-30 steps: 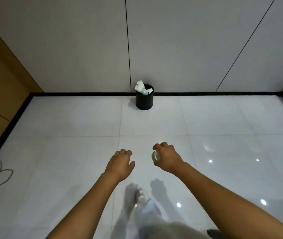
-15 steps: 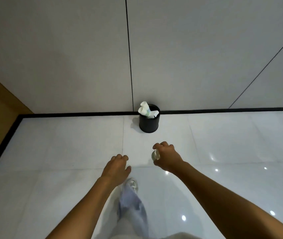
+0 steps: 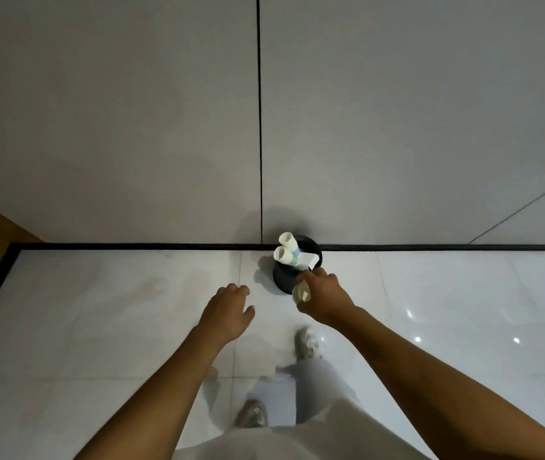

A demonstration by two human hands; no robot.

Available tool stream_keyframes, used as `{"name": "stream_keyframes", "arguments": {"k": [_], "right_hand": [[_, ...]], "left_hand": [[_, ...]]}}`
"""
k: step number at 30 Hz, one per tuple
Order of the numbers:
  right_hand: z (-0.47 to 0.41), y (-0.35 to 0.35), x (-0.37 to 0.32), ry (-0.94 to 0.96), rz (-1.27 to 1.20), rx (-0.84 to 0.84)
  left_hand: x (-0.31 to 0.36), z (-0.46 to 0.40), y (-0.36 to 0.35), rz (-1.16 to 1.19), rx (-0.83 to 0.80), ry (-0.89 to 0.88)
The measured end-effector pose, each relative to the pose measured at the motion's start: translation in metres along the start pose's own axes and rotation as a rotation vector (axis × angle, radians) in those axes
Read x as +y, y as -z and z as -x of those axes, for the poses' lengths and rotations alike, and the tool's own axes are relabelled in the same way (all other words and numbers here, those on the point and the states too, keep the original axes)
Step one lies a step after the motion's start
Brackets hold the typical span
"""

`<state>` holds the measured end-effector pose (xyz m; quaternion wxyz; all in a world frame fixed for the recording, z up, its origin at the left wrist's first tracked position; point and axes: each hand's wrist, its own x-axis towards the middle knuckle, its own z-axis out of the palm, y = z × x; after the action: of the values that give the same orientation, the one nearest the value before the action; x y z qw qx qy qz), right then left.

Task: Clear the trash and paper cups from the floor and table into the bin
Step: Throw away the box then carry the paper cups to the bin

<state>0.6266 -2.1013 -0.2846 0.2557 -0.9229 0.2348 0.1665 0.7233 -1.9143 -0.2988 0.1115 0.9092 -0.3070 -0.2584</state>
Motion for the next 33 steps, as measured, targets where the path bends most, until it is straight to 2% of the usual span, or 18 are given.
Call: {"name": "stream_keyframes", "arguments": {"k": [5, 9, 17, 23, 28, 33], "right_hand": [[-0.106, 0.029, 0.023, 0.076, 0.116, -0.105], [-0.192, 0.052, 0.039, 0.17, 0.199, -0.2], [-0.302, 0.068, 0.045, 0.271, 0.36, -0.348], [-0.359, 0.029, 0.052, 0.28, 0.413, -0.393], [-0.422, -0.046, 0.077, 0.355, 0.532, -0.459], [-0.487, -0.118, 0.099, 0.38, 0.622, -0.469]], "left_hand": [[0.003, -0.084, 0.006, 0.106, 0.051, 0.133], [0.011, -0.141, 0.0, 0.204, 0.085, 0.312], [0.02, -0.203, -0.01, 0.367, 0.132, 0.548], [-0.005, -0.238, -0.034, 0.44, 0.169, 0.572], [-0.036, -0.277, -0.099, 0.519, 0.193, 0.625], [-0.066, -0.316, -0.173, 0.587, 0.137, 0.677]]}}
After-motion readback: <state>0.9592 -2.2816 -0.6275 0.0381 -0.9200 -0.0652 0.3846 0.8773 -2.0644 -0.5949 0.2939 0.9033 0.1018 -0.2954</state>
